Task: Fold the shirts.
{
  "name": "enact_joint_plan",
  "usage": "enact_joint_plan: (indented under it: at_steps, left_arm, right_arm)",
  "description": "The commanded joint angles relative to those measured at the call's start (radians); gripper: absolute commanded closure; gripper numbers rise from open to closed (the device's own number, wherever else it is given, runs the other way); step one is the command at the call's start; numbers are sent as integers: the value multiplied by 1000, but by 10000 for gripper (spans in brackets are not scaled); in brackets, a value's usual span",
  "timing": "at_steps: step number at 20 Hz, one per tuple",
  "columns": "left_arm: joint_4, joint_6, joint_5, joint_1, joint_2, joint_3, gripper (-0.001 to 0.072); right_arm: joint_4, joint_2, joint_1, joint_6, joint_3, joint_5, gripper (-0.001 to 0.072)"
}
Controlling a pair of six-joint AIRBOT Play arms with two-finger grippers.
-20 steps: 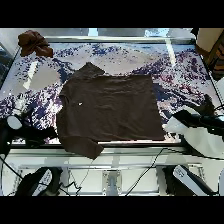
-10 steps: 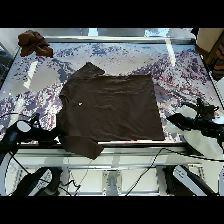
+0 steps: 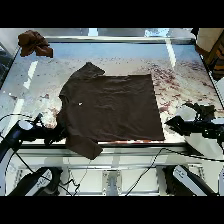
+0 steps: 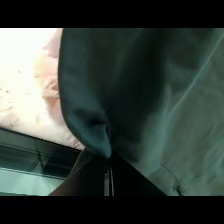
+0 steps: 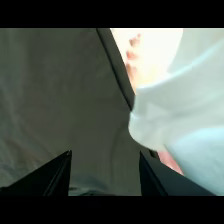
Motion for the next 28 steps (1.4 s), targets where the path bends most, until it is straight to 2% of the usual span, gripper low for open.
enact_joint_plan:
  at_steps: [1,3,5,8,12,13,16,17,20,22,24,28]
  left_arm:
    - [-37,29,-4,1,-2,0,699]
    - [-58,56,-3,1,-2,0,700]
    - [-74,72,-3,1,-2,0,700]
    - [-113,89,-4,1,-2,0,699]
    - [-138,106,-3,1,-2,2,699]
    - [-137,106,-2,1,-2,2,699]
    - [-137,106,-2,1,-2,2,699]
    - [-137,106,-2,1,-2,2,700]
    - [-137,106,-3,1,-2,2,699]
    - [-140,106,8,1,-2,2,699]
    - [-208,126,41,2,-1,16,700]
    - [-611,370,31,2,46,167,700]
  right_arm:
    - [-103,0,1,121,-1,126,230]
    - [-173,0,1,155,-1,165,230]
    - [-206,0,1,177,-11,138,230]
    - [-154,-14,1,165,-83,48,230]
    - [-48,-45,1,76,-172,-89,248]
    - [-26,-51,1,57,-180,-113,269]
    - [52,-69,1,20,-183,-164,272]
    - [87,-74,1,11,-183,-176,343]
    - [164,-75,1,-45,-182,-170,682]
    - [202,-74,1,-103,-179,-140,677]
    - [236,-63,0,-124,-146,-75,678]
    - [329,93,-23,-130,31,108,679]
